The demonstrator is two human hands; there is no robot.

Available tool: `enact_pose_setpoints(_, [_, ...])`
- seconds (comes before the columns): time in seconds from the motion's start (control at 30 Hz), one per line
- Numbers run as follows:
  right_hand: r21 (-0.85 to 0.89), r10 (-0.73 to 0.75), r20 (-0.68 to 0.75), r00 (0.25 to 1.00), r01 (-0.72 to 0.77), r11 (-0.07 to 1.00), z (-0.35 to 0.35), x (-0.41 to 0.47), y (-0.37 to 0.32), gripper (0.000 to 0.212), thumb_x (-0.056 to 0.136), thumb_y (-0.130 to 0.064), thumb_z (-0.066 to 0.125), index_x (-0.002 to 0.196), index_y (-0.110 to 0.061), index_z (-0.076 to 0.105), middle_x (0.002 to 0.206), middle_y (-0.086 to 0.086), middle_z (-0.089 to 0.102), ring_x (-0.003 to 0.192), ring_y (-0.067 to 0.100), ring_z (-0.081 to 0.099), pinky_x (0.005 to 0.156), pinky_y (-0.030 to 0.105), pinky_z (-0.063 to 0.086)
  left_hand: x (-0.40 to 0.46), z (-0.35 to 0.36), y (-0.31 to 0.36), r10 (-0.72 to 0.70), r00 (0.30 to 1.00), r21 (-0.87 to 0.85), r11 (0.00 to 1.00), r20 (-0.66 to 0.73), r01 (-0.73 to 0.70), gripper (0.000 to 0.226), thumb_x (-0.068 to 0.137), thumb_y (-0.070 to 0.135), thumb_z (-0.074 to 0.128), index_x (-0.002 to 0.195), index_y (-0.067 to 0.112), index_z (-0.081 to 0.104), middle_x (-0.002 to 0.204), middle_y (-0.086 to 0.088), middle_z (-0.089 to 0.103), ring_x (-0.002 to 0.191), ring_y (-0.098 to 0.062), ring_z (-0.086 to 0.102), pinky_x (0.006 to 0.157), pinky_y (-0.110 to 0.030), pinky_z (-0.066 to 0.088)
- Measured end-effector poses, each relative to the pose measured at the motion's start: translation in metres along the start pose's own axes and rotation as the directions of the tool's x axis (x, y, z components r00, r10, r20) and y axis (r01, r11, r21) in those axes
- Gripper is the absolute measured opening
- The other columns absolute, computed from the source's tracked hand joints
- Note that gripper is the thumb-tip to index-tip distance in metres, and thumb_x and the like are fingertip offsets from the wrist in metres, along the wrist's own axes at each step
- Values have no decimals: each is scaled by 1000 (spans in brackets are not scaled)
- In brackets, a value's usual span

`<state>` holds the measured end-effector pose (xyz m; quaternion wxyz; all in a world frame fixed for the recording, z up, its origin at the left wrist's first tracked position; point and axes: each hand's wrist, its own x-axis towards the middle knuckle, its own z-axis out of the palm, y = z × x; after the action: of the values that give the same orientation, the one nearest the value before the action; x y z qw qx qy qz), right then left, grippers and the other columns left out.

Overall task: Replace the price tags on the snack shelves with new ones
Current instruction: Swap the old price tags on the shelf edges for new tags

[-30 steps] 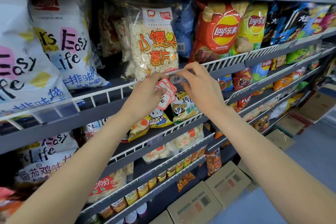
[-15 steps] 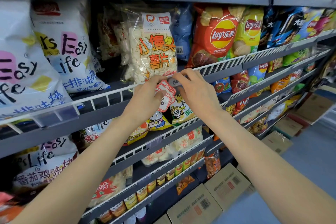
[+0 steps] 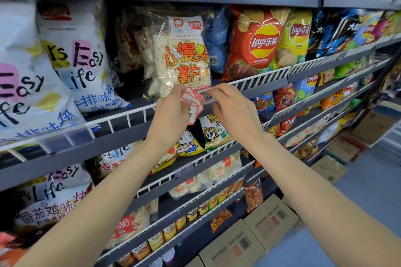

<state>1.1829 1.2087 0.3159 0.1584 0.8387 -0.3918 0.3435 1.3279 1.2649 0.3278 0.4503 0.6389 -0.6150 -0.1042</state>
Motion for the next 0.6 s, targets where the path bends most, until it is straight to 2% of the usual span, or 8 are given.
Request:
enact_pose_setpoints(0.07, [36, 32, 30, 999, -33, 999, -3, 0, -2, 30, 87, -9, 56, 115, -15, 63, 110, 1, 59, 101, 17, 57, 58, 32, 55, -1, 0, 1, 17, 1000, -21, 1000, -2, -17, 27, 97, 12, 45, 124, 10, 48, 101, -9, 63, 83, -21, 56, 63, -20, 38])
enact_pose_setpoints(0.17, [123, 110, 103, 989, -123, 985, -4, 1, -3, 30, 92, -15, 51, 120, -18, 61, 116, -3, 55, 101, 13, 55, 69, 30, 53, -2, -1, 2, 17, 1000, -74, 997, 3, -17, 24, 97, 12, 46, 120, 8, 51, 99, -1, 60, 83, -11, 54, 61, -3, 40])
enact_pose_setpoints(0.23, [322, 216, 147, 965, -253, 912, -7, 3, -6, 29, 92, -13, 51, 118, -18, 63, 116, -2, 55, 93, 12, 56, 75, 28, 50, -2, 0, 1, -16, 1000, -150, 988, 14, 18, 24, 96, 13, 48, 119, 9, 53, 103, 1, 62, 91, -12, 59, 74, -8, 46])
enact_pose_setpoints(0.3, [616, 371, 255, 893, -446, 649, -13, 5, -11, 28, 91, -7, 50, 112, -19, 65, 110, -2, 58, 87, 11, 55, 69, 24, 49, -3, 1, 1, -75, 996, -256, 963, 46, 84, 24, 95, 13, 50, 118, 11, 55, 108, -1, 65, 99, -16, 62, 88, -32, 52])
enact_pose_setpoints(0.33, [709, 412, 331, 849, -511, 486, -16, 6, -14, 26, 90, -7, 51, 109, -18, 65, 106, -2, 60, 87, 10, 56, 62, 21, 48, -3, 1, 2, -102, 993, -296, 948, 57, 114, 22, 94, 12, 51, 116, 12, 56, 108, -1, 66, 99, -16, 63, 90, -37, 52])
enact_pose_setpoints(0.37, [746, 419, 384, 823, -544, 383, -17, 6, -17, 21, 90, -9, 54, 106, -18, 64, 102, -2, 62, 87, 10, 57, 57, 18, 46, -3, 2, 3, -122, 991, -328, 935, 60, 135, 20, 94, 11, 52, 113, 13, 57, 107, -2, 67, 99, -16, 63, 91, -38, 52])
enact_pose_setpoints(0.5, [732, 403, 368, 838, -528, 430, -11, 4, -26, 26, 77, -28, 74, 97, -17, 62, 86, -7, 63, 81, 10, 59, 61, 21, 44, -4, 0, 10, -171, 983, -453, 873, 63, 180, 17, 93, 8, 51, 106, 15, 59, 105, 0, 67, 100, -15, 63, 93, -35, 50])
enact_pose_setpoints(0.6, [737, 424, 341, 839, -519, 434, -12, 4, -25, 27, 71, -26, 80, 85, -13, 60, 74, -5, 58, 70, 9, 53, 63, 24, 45, -7, -2, 9, -202, 971, -536, 810, 130, 240, 15, 94, 9, 51, 104, 17, 59, 106, -2, 68, 103, -19, 63, 96, -45, 49])
